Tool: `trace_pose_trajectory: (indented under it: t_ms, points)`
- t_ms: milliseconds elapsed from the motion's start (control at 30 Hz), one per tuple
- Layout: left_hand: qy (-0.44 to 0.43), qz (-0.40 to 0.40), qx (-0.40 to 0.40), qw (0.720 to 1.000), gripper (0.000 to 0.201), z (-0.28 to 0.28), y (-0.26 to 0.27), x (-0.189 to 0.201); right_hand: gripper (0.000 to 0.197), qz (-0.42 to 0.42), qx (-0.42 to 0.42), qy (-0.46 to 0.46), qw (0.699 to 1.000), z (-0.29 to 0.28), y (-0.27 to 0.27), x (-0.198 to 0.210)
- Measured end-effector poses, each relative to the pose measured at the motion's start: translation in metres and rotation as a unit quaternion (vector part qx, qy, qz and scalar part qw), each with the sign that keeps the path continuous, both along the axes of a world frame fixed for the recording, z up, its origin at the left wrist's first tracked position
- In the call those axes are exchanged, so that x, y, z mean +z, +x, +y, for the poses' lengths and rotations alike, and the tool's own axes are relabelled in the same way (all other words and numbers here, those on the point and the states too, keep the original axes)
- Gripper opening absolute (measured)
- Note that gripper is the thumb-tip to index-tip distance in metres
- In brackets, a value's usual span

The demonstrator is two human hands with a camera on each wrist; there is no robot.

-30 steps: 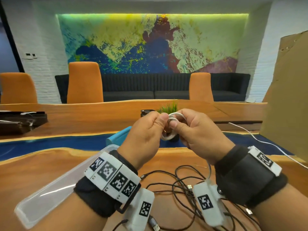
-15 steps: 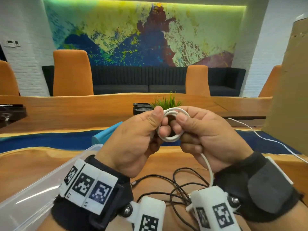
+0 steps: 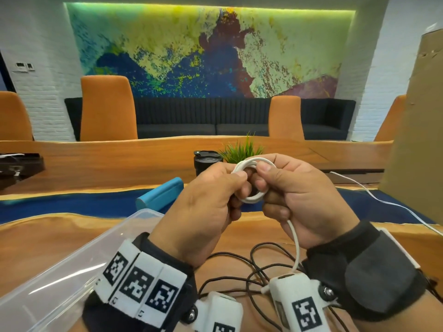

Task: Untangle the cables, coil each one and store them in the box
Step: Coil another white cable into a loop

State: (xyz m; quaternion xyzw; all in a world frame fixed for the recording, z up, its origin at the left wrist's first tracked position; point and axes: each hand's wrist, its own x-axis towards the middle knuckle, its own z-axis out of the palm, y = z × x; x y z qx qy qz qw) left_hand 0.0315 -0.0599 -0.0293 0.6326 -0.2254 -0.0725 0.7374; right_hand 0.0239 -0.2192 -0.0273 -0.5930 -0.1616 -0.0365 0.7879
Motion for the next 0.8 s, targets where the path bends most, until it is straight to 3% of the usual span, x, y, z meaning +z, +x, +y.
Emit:
trace_pose_trajectory:
  t_ms: [133, 233, 333, 467, 533, 600, 667, 800]
  points:
    - [0.09, -0.134, 0.092, 0.983, 0.025, 0.002, 0.003, -0.004, 0.028, -0.021, -0.037, -0.016, 0.999, 0.004, -0.003, -0.001]
    - [0.105, -0.223, 0.15, 0.958, 0.018, 0.003, 0.002, -0.005, 0.025, -0.039, -0.055, -0.036, 0.997, 0.005, -0.005, 0.0]
    - [0.086, -0.239, 0.187, 0.949, 0.015, 0.003, 0.001, -0.006, 0.026, -0.035, -0.052, -0.024, 0.998, 0.004, -0.005, 0.001]
    - [0.079, -0.227, 0.173, 0.955, 0.014, 0.01, 0.005, -0.002, 0.034, -0.041, -0.012, -0.011, 0.999, 0.005, -0.006, 0.002]
    - [0.084, -0.224, 0.175, 0.955, 0.016, 0.019, 0.009, 0.003, 0.038, -0.041, -0.002, -0.042, 0.998, 0.003, -0.007, 0.003]
    - [0.096, -0.223, 0.187, 0.952, 0.017, 0.031, 0.013, 0.009, 0.03, -0.037, -0.04, -0.116, 0.992, 0.001, -0.008, 0.004]
    - [0.107, -0.23, 0.215, 0.943, 0.017, 0.042, 0.018, 0.014, 0.02, -0.059, -0.124, -0.238, 0.961, -0.003, -0.008, 0.004]
    - [0.098, -0.235, 0.271, 0.928, 0.019, 0.061, 0.025, 0.02, 0.019, -0.115, -0.231, -0.458, 0.851, -0.011, 0.002, -0.005]
